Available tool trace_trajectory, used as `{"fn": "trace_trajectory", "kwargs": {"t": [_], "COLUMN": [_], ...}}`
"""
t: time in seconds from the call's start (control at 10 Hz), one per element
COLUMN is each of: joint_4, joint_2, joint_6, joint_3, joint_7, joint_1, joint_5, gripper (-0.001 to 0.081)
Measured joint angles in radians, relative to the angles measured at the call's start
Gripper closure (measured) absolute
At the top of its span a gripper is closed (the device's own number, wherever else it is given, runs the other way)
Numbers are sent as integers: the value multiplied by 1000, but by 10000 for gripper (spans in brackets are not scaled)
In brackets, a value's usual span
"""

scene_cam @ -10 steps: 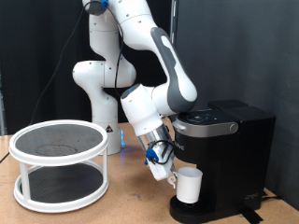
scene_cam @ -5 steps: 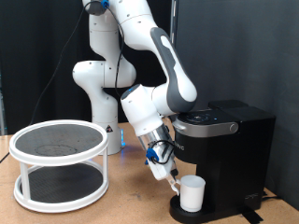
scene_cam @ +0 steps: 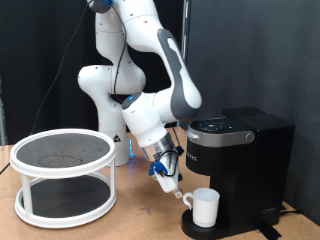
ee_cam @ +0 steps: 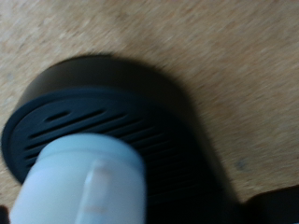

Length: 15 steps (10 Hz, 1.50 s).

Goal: Make a cup of coffee with the keurig machine

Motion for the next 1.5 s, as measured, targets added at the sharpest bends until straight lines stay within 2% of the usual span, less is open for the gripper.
{"fn": "trace_trajectory", "kwargs": {"t": [0.4,0.5,0.6,0.9,1.1,1.5], "joint_4": [-92,-91,-98,-150,-179,-198], "joint_2": [-139,-135,-138,-235,-325,-494], "joint_6": [-134,-131,-165,-370,-451,-648], "joint_3": [-38,-36,-35,-37,-41,-72], "joint_7": [-62,-59,-60,-85,-113,-110], "joint_1": [-54,-54,-54,-53,-53,-53], "joint_5": [0,-3,-9,3,45,43], "gripper": [72,72,72,72,72,72]}}
